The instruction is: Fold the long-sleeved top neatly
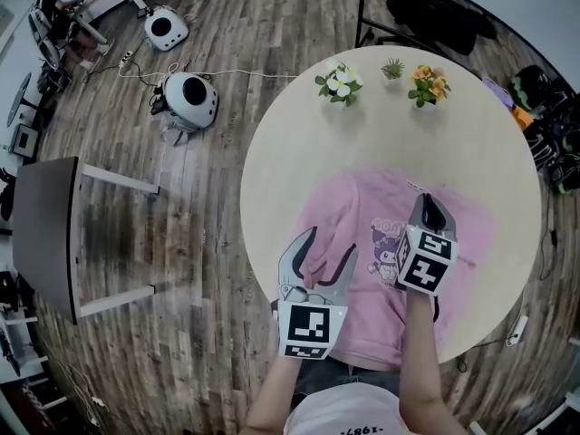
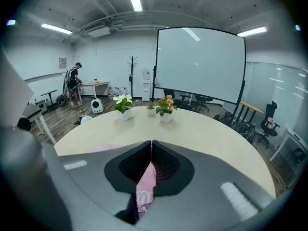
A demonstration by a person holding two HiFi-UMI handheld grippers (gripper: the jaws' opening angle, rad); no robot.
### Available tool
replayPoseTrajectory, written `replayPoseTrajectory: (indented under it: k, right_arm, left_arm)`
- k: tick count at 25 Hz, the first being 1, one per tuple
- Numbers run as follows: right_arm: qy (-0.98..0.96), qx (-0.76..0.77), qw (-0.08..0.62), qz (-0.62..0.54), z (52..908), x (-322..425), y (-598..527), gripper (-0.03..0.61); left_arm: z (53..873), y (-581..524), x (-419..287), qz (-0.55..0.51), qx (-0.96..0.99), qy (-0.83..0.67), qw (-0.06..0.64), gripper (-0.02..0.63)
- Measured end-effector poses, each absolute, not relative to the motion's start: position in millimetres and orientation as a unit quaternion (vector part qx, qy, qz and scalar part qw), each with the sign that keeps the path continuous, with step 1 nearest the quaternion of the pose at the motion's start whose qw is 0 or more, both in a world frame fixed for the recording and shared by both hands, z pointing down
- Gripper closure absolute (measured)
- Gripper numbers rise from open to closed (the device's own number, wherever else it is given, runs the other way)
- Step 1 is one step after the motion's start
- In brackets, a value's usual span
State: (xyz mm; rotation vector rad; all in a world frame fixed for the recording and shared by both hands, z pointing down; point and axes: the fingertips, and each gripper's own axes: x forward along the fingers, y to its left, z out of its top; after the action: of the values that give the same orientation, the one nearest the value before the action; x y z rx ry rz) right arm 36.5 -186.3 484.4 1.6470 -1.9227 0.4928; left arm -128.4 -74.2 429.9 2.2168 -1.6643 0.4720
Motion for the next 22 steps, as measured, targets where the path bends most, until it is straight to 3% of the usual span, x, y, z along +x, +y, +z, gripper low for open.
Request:
replayPoseTrajectory:
  k: [22]
  right_arm:
    - [-0.721,0.547,0.348,0.244,566,-34,-172,0.545]
  left_arm:
    - [467,-73,-157,0.175,0.746,-0.605,0.217,0.334]
